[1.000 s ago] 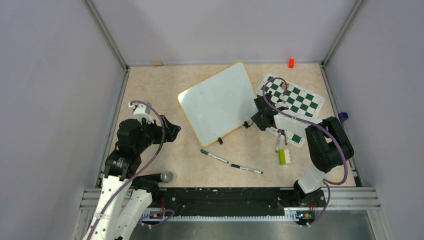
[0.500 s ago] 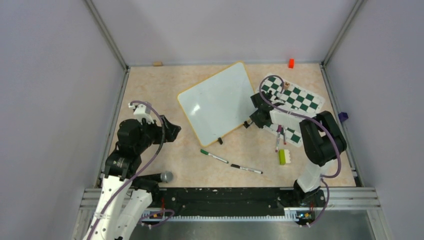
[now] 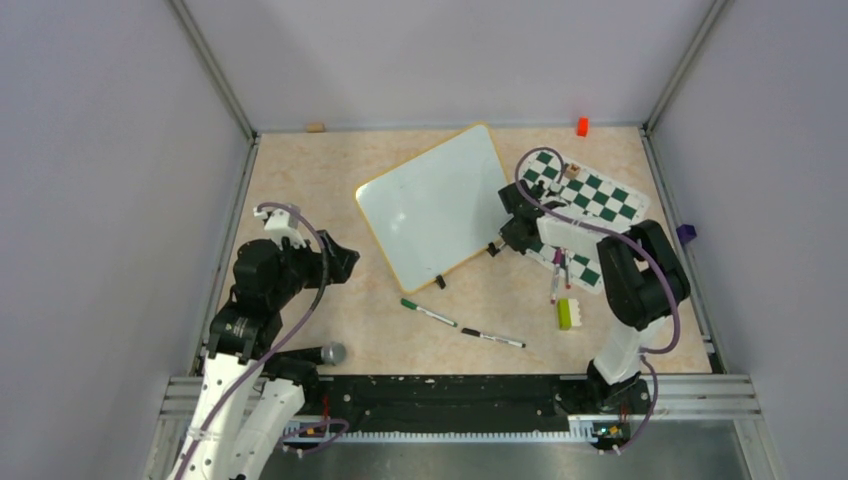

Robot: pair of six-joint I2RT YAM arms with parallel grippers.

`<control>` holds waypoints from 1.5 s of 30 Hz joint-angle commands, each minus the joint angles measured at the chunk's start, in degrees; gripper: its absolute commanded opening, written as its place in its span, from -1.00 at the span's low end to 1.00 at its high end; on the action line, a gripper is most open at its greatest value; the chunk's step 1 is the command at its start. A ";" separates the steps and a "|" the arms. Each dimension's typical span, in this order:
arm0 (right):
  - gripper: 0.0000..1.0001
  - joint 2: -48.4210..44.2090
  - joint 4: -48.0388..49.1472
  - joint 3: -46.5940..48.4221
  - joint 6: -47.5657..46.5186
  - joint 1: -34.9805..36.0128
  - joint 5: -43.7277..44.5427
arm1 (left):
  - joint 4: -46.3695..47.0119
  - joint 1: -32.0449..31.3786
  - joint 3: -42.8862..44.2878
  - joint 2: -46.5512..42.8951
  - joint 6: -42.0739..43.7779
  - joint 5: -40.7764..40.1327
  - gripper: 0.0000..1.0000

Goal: Write a sentence on the whiteboard
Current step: Move the whiteboard marker to the center of the board.

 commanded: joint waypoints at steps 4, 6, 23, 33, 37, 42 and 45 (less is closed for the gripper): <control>-1.00 -11.31 -3.45 -6.84 -2.45 0.82 2.44 | 2.37 0.27 0.09 -0.97 0.42 -0.96 0.72; -1.00 -14.23 -3.63 -8.56 -3.48 0.78 1.75 | 2.41 0.27 0.10 -0.94 0.43 -0.90 0.72; -1.00 -32.76 6.57 -19.58 -29.94 0.28 -14.49 | 2.91 0.27 0.08 0.02 1.57 3.54 0.72; 0.11 -37.43 -6.00 -17.95 -24.41 0.19 1.60 | 3.22 0.27 0.00 0.69 1.45 4.49 0.72; -0.05 -31.67 -9.17 -14.36 -21.30 0.18 3.04 | 3.20 0.27 -0.02 0.75 1.40 4.34 0.72; -0.10 -21.77 -12.83 -8.70 -19.17 2.08 4.18 | 3.20 0.27 -0.03 0.48 1.40 3.96 0.72; -0.12 -18.43 -12.45 -7.52 -17.70 3.11 4.76 | 3.11 0.29 -0.07 0.40 1.36 3.68 0.72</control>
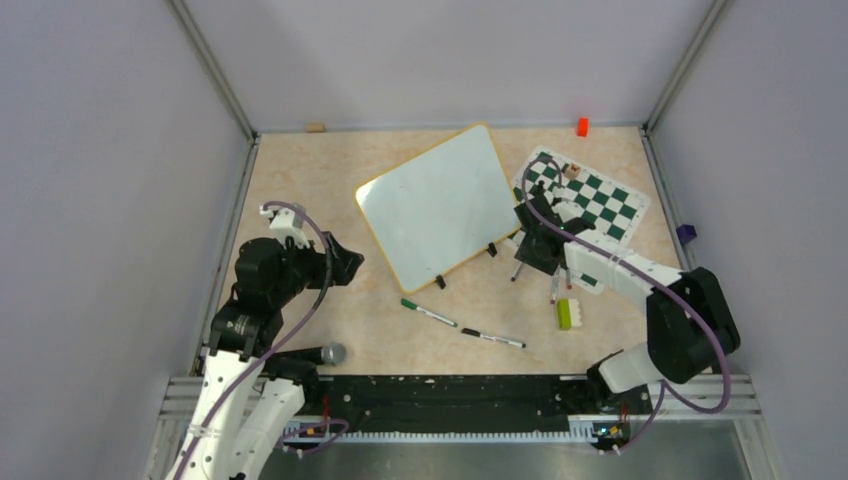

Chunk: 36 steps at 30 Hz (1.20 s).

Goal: Write a sentence on the whiteboard
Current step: Move the whiteboard marker to the center of the board, then pick up the whiteboard marker at the center of the board.

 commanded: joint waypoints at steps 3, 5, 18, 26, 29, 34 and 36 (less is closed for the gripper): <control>-0.13 5.44 -0.57 3.43 3.91 2.27 2.68 | 3.11 0.27 -0.07 -0.22 0.42 0.31 0.72; -0.16 6.86 0.66 3.32 4.07 2.28 2.49 | 3.17 0.27 -0.11 -0.20 0.44 0.47 0.72; -0.34 13.94 4.38 4.78 2.45 3.30 1.64 | 3.09 0.27 -0.05 -0.52 0.58 0.13 0.72; -0.27 5.50 4.73 1.68 4.01 3.32 4.72 | 3.09 0.27 0.00 -0.45 0.55 0.14 0.72; -0.22 4.83 4.97 2.69 3.07 3.30 3.96 | 3.18 0.28 0.01 -0.37 0.53 0.30 0.72; -0.21 7.99 4.60 5.20 3.73 3.30 2.55 | 3.09 0.27 -0.03 -0.46 0.48 0.13 0.72; -0.21 9.79 4.54 6.13 4.25 3.33 2.04 | 3.05 0.27 -0.02 -0.53 0.51 0.00 0.72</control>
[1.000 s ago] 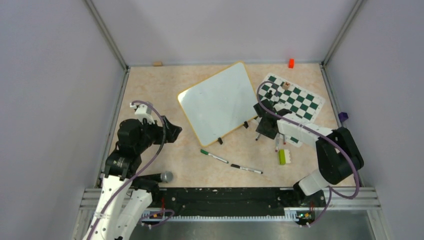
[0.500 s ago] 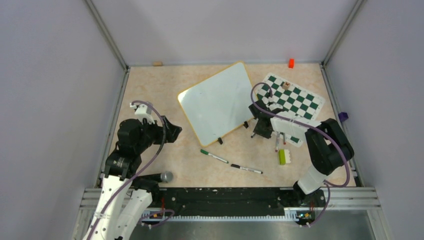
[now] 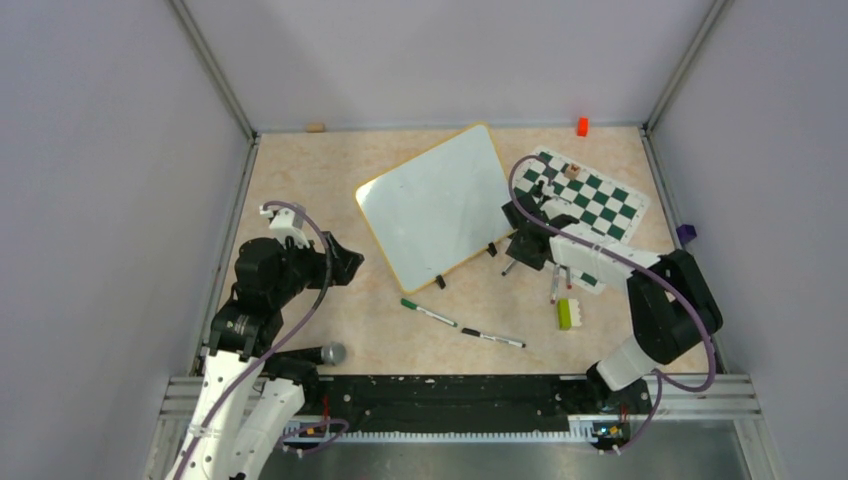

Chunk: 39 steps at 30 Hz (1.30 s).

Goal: Write a sentence on the whiteboard
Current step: Pick up the whiteboard marker at the center of the board, then open the pen cap.

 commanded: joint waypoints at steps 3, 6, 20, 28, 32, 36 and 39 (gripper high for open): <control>-0.21 5.23 0.73 4.26 1.91 0.68 -0.76 | 2.96 0.27 -0.05 -0.61 0.53 -0.06 0.72; -0.22 7.98 0.73 5.04 2.22 0.73 -1.09 | 2.92 0.27 -0.04 -0.56 0.51 -0.08 0.72; -1.00 -3.14 6.74 0.13 -14.85 0.97 -17.81 | 3.74 0.27 -0.20 -2.65 2.39 5.98 0.79; -1.00 -24.64 9.07 -6.74 -24.16 0.94 -40.03 | 9.26 0.27 -1.03 -2.39 -1.82 16.69 0.85; -1.00 -29.59 9.94 -7.27 -25.28 0.97 -45.28 | 18.27 0.20 -0.72 0.17 -12.90 24.33 0.84; -1.00 -28.46 10.54 -5.70 -25.22 0.95 -51.86 | 26.91 -0.84 -2.06 1.32 -18.13 26.47 0.84; -1.00 -27.16 14.17 -4.67 -23.01 0.95 -58.59 | 30.47 -1.68 -2.94 3.55 -20.39 26.17 0.86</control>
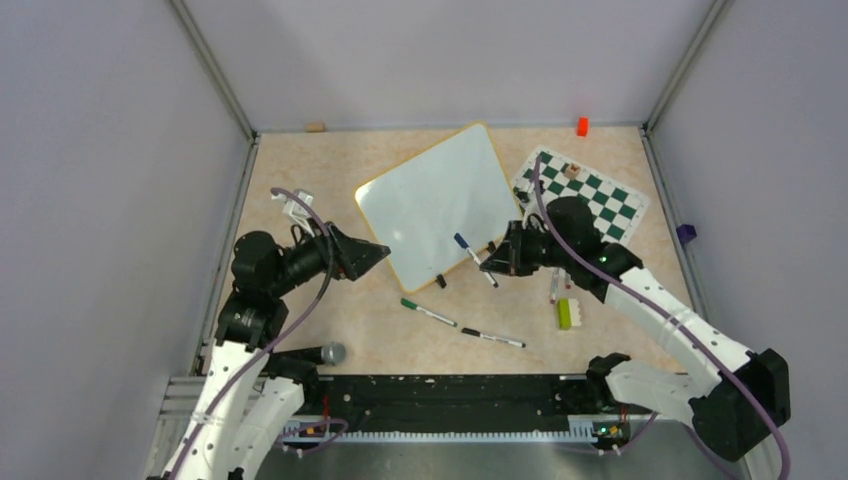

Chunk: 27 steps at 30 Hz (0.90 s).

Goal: Write a sentence on the whiteboard
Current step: Open the pen cap.

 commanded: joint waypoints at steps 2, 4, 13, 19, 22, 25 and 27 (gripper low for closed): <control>-1.00 1.66 8.17 2.60 1.86 0.80 -13.40 | 14.91 -1.54 -1.62 4.18 -10.79 3.13 0.86; -1.00 1.97 9.80 3.44 2.49 0.81 -15.20 | 16.83 -2.53 -1.32 6.99 -14.29 2.20 0.85; -1.00 4.95 16.89 6.47 7.59 0.80 -22.70 | 14.05 -11.80 5.94 18.35 -17.67 -4.86 0.77; -1.00 5.44 20.85 6.67 10.55 0.81 -25.52 | 17.75 -13.85 6.76 22.05 -21.93 -3.43 0.66; -1.00 5.35 22.01 6.59 11.34 0.84 -26.05 | 20.22 -14.29 6.49 23.40 -24.26 -1.38 0.60; -1.00 5.29 23.95 6.37 12.21 0.83 -26.76 | 20.48 -14.48 6.43 24.40 -25.15 -1.30 0.58; -1.00 5.41 24.22 6.22 12.46 0.81 -26.74 | 21.18 -14.44 6.08 24.72 -25.82 -1.34 0.51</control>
